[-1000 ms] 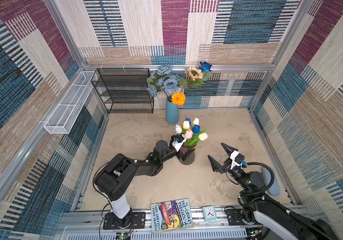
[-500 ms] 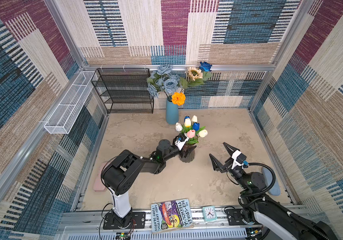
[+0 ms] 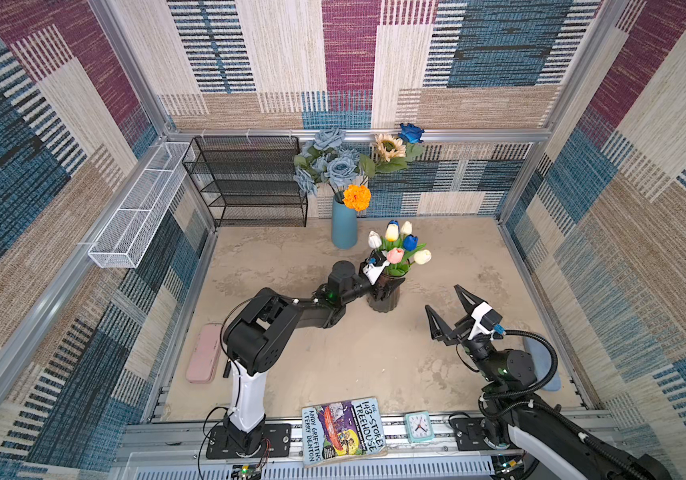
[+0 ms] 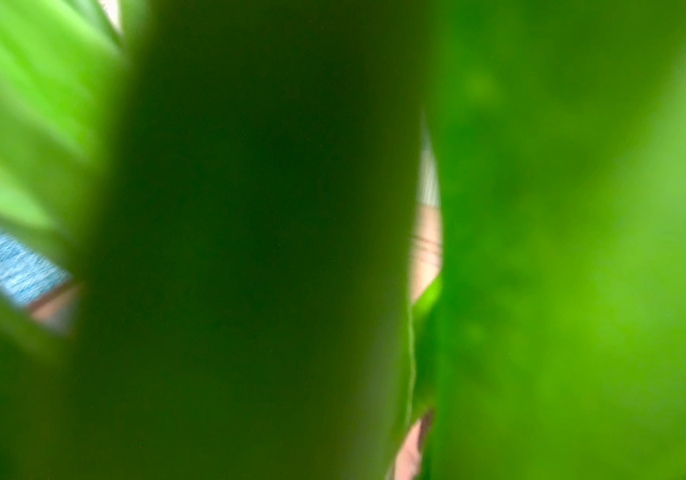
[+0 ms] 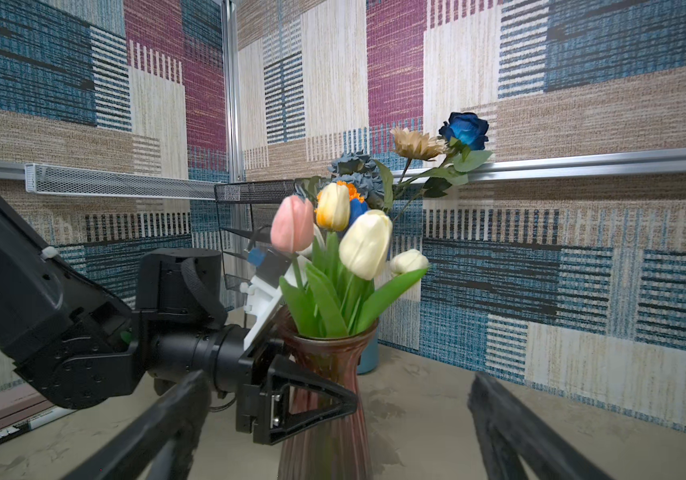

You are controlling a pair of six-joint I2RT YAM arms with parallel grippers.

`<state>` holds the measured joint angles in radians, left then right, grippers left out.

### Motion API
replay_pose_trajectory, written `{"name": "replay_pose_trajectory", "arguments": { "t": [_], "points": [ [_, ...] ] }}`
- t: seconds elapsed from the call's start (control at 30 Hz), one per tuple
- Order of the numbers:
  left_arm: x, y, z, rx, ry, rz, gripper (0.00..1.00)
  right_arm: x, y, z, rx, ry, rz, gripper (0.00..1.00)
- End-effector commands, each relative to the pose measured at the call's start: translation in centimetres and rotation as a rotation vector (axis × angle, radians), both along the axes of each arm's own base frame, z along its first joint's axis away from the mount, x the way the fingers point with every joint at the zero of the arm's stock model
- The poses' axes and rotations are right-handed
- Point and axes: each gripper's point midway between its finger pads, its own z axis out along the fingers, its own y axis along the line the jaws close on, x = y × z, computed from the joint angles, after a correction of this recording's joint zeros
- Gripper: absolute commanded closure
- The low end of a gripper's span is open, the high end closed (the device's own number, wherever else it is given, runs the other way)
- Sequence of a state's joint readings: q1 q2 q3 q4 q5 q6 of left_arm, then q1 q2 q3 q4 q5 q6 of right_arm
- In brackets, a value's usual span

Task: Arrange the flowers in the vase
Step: 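Grasp the pink vase with the left gripper while the right gripper holds back, then slide the pink vase farther from the robot beside the blue vase with the left gripper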

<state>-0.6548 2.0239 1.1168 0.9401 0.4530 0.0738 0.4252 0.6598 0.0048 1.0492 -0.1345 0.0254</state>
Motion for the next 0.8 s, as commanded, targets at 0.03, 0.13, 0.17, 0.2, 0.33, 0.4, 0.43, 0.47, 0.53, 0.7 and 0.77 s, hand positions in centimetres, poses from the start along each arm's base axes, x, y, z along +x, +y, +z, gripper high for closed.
{"name": "replay_pose_trajectory", "arguments": {
  "t": [0.03, 0.13, 0.17, 0.2, 0.33, 0.4, 0.43, 0.47, 0.53, 0.7, 0.77],
  "points": [
    [2.9, -2.4, 3.4, -0.058, -0.114, -0.021, 0.63, 0.0, -0.8, -0.1, 0.031, 0.006, -0.035, 0.00],
    [6.2, -4.4, 3.6, -0.044, -0.115, -0.011, 0.64, -0.1, -1.0, -0.1, 0.035, 0.004, -0.042, 0.00],
    [7.2, -5.0, 3.7, -0.048, -0.118, -0.007, 0.64, -0.1, -1.1, -0.2, 0.034, 0.004, -0.046, 0.00],
    [8.2, -5.4, 3.9, -0.057, -0.121, 0.001, 0.65, -0.1, -1.1, -0.1, 0.036, 0.003, -0.047, 0.00],
    [12.3, -6.8, 3.7, -0.052, -0.108, 0.053, 0.65, -0.2, -1.2, -0.1, 0.038, -0.001, -0.048, 0.00],
    [14.4, -7.3, 3.0, -0.021, -0.097, 0.107, 0.65, -0.3, -1.2, -0.2, 0.038, -0.001, -0.047, 0.00],
    [15.4, -7.4, 2.9, -0.008, -0.096, 0.131, 0.65, -0.3, -1.2, -0.2, 0.038, -0.002, -0.047, 0.00],
    [16.3, -7.5, 2.8, -0.002, -0.094, 0.154, 0.65, -0.3, -1.2, -0.1, 0.039, -0.004, -0.046, 0.00],
    [17.8, -7.4, 2.8, 0.004, -0.090, 0.186, 0.65, -0.4, -1.2, -0.1, 0.039, -0.006, -0.046, 0.00],
    [20.4, -6.3, 2.3, -0.043, -0.097, 0.253, 0.63, -0.4, -1.4, -0.1, 0.042, -0.008, -0.052, 0.00],
    [21.2, -5.5, 2.1, -0.068, -0.098, 0.280, 0.62, -0.4, -1.2, -0.1, 0.043, -0.007, -0.045, 0.00]
  ]
}}
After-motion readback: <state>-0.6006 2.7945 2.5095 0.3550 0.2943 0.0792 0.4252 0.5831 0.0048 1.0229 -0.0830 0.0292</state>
